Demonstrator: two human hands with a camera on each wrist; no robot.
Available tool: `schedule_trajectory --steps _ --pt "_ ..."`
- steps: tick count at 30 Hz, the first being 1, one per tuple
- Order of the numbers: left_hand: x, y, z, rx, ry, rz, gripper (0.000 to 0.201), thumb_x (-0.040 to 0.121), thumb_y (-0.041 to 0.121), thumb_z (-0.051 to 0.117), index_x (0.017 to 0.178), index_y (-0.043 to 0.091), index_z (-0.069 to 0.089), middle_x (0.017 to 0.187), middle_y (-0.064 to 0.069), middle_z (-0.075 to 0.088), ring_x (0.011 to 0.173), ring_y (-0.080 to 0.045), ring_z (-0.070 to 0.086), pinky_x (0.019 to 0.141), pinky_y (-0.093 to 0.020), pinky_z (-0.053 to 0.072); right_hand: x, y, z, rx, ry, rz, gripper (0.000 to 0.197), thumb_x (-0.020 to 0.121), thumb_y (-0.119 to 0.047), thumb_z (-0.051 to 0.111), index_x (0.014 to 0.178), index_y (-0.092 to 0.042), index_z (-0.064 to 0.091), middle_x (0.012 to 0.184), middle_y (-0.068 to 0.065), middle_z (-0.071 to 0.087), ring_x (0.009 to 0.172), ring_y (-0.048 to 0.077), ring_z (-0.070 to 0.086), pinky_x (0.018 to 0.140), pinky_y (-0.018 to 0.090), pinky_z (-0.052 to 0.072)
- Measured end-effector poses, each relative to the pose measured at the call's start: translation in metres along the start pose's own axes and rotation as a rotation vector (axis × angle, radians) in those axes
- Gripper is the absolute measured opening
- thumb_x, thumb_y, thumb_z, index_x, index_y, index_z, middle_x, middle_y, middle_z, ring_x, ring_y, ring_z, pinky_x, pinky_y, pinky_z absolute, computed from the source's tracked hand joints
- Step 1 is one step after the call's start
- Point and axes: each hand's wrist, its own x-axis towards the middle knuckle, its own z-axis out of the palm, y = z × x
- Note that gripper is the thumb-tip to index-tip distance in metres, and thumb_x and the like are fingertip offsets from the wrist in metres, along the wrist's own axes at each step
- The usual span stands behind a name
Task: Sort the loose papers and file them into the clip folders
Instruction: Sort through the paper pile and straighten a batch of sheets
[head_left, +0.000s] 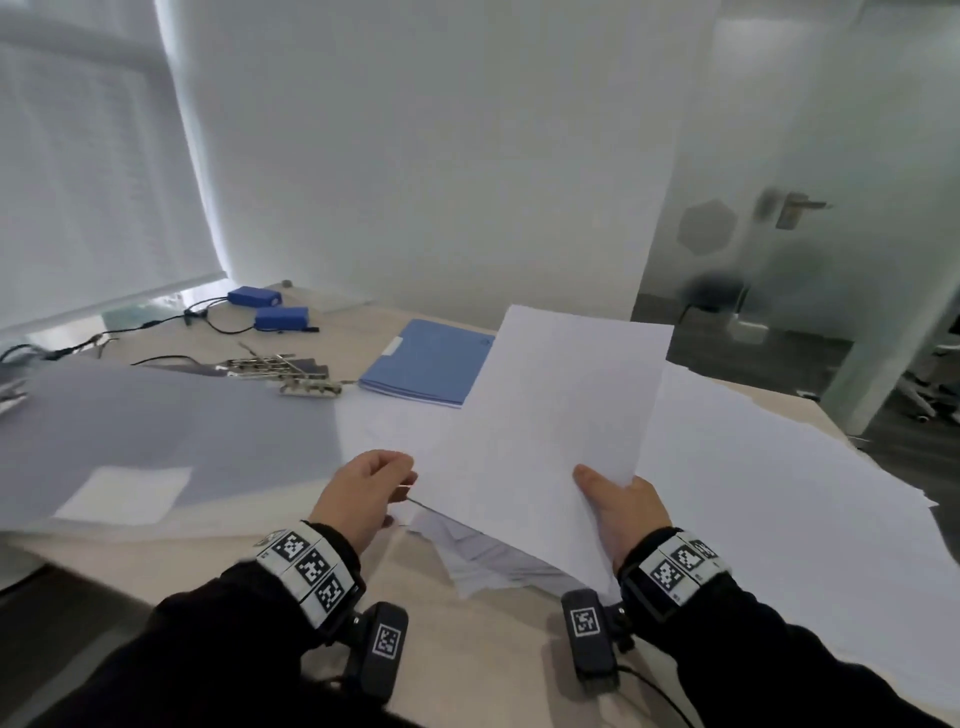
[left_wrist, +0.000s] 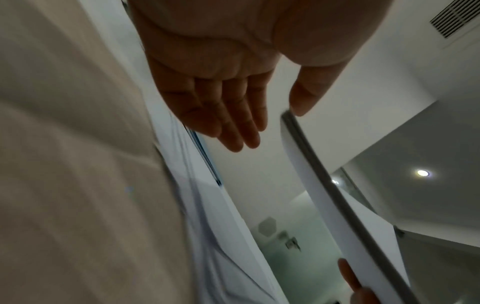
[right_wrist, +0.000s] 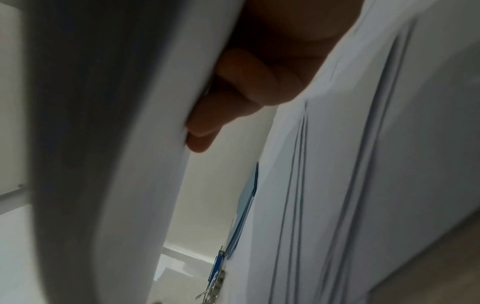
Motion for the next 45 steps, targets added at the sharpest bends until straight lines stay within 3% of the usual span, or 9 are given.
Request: schedule_trajectory --steps 7,11,15,18,23,30,38,42,45 --pt "0.008 -0.007 -0.099 0.316 0.159 0.092 0.017 0.093 0.014 0.059 0.093 0.025 0.073 0.096 0.005 0.072 0.085 -0.010 0.062 0.076 -0.027 0.045 0.010 0.002 0.074 -0.006 -0.041 0.048 0.021 0.083 -0.026 0.075 0.081 -0.014 0.059 0.084 0.001 0.067 0.092 0.027 0.064 0.096 0.039 0.048" --pt "0.014 -0.011 -0.137 0.645 0.066 0.030 0.024 0.094 0.023 0.060 0.116 0.031 0.066 0.121 0.003 0.065 0.113 -0.016 0.059 0.093 -0.026 0.042 0.010 0.000 0.105 -0.015 -0.083 0.051 0.032 0.083 -0.028 0.075 0.098 -0.002 0.065 0.092 0.008 0.070 0.092 0.029 0.066 0.093 0.038 0.049" --pt "0.014 -0.022 -0.154 0.923 -0.078 -0.085 0.051 0.095 0.034 0.054 0.145 0.032 0.044 0.153 0.006 0.041 0.139 -0.017 0.040 0.114 -0.028 0.028 0.008 -0.003 0.130 -0.031 -0.102 0.087 0.021 0.084 -0.026 0.074 0.081 -0.009 0.062 0.081 0.002 0.067 0.086 0.029 0.065 0.089 0.038 0.050" --pt "0.011 -0.033 -0.157 1.157 -0.180 -0.102 0.064 0.091 0.046 0.051 0.151 0.038 0.029 0.163 0.011 0.019 0.150 -0.016 0.017 0.122 -0.042 0.018 0.004 -0.006 0.144 -0.022 -0.106 0.085 0.023 0.084 -0.025 0.074 0.077 -0.011 0.058 0.093 0.011 0.069 0.088 0.030 0.065 0.090 0.038 0.050" --pt "-0.006 -0.039 -0.160 1.322 -0.235 -0.046 0.083 0.079 0.070 0.050 0.151 0.043 0.021 0.164 0.013 0.012 0.151 -0.017 0.012 0.116 -0.053 0.017 -0.004 -0.013 0.156 0.005 -0.103 0.065 0.054 0.089 -0.022 0.069 0.129 0.008 0.049 0.108 0.014 0.057 0.093 0.024 0.051 0.084 0.029 0.037" --pt "-0.027 -0.043 -0.163 1.432 -0.280 0.075 0.109 0.048 0.092 0.055 0.142 0.046 0.028 0.133 0.007 0.038 0.131 -0.020 0.033 0.106 -0.048 0.029 -0.013 -0.023 0.157 -0.012 -0.073 0.078 0.060 0.089 -0.023 0.070 0.133 0.009 0.046 0.110 0.009 0.053 0.114 0.033 0.055 0.088 0.027 0.035" --pt "-0.040 -0.028 -0.158 1.528 -0.410 0.183 0.067 0.076 0.051 0.072 0.136 0.043 0.042 0.125 0.004 0.044 0.119 -0.023 0.045 0.098 -0.037 0.044 -0.015 -0.031 0.136 0.027 -0.006 0.072 0.066 0.088 -0.024 0.071 0.136 0.011 0.043 0.126 0.020 0.056 0.120 0.035 0.055 0.100 0.033 0.040" --pt "-0.040 -0.016 -0.163 1.443 -0.430 0.191 0.058 0.085 0.031 0.066 0.139 0.038 0.047 0.128 0.004 0.048 0.119 -0.020 0.053 0.097 -0.027 0.041 -0.010 -0.031 0.123 0.044 0.024 0.072 0.070 0.083 -0.028 0.074 0.133 0.011 0.044 0.104 0.011 0.055 0.112 0.033 0.058 0.106 0.044 0.042" --pt "-0.042 -0.008 -0.170 1.378 -0.351 0.195 0.065 0.087 0.022 0.056 0.147 0.039 0.035 0.141 0.009 0.044 0.127 -0.017 0.050 0.102 -0.026 0.040 -0.009 -0.034 0.112 0.056 0.034 0.074 0.068 0.084 -0.028 0.074 0.133 0.010 0.045 0.106 0.012 0.056 0.113 0.033 0.057 0.106 0.042 0.041"
